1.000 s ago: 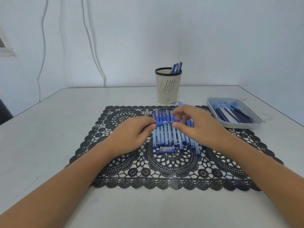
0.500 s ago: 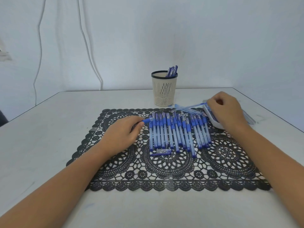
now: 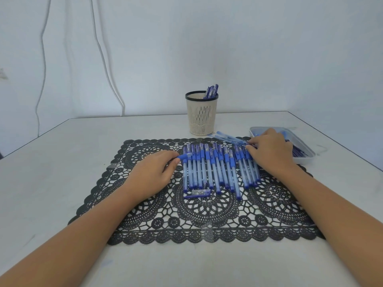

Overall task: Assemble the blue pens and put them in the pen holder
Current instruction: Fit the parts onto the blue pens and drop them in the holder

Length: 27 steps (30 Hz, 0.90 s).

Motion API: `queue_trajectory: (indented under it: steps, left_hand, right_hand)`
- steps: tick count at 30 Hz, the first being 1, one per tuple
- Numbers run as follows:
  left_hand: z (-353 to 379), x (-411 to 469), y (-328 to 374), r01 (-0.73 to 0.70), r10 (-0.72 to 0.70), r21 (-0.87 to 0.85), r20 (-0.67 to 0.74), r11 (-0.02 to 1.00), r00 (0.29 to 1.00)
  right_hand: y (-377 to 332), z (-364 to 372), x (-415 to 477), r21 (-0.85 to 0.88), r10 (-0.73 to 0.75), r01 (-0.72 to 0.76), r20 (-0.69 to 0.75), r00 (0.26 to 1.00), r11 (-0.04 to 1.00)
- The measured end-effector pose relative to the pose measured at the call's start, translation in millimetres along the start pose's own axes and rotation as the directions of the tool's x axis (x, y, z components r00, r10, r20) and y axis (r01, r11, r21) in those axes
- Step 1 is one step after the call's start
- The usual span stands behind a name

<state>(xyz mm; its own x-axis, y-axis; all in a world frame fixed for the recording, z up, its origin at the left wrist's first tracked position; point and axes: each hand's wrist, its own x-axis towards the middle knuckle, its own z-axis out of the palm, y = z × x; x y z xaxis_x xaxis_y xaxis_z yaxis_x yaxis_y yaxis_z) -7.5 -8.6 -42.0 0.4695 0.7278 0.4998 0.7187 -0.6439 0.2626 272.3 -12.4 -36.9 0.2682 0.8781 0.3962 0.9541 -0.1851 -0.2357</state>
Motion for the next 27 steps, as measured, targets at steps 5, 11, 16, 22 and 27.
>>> queue_trajectory:
  steps: [5, 11, 16, 22, 27]
  left_hand:
    - [0.3, -1.1, -1.1, 0.000, 0.000, -0.008, -0.005, 1.000, 1.000]
    - [1.2, -1.2, -1.6, -0.008, 0.008, 0.001, -0.006, 1.000, 1.000]
    - [1.7, -0.1, -0.1, -0.014, 0.014, 0.003, 0.001, 1.000, 1.000]
    - [2.1, 0.8, 0.8, -0.011, 0.010, 0.008, 0.006, 1.000, 1.000]
    - [1.5, 0.4, 0.6, -0.004, 0.004, -0.005, -0.003, 1.000, 1.000]
  right_hand:
    - [13.8, -11.1, 8.6, 0.139, 0.089, -0.074, -0.109, 0.990, 0.988]
    - [46.6, -13.5, 20.0, -0.031, 0.321, -0.320, 0.033, 0.946, 0.947]
    - [47.0, -12.1, 18.5, -0.068, 0.362, -0.356, 0.146, 0.921, 0.932]
    - [41.2, -17.5, 15.4, -0.052, 0.382, -0.379, 0.154, 0.911, 0.924]
    - [36.1, -17.8, 13.2, 0.064, 0.380, -0.381, 0.026, 0.925, 0.922]
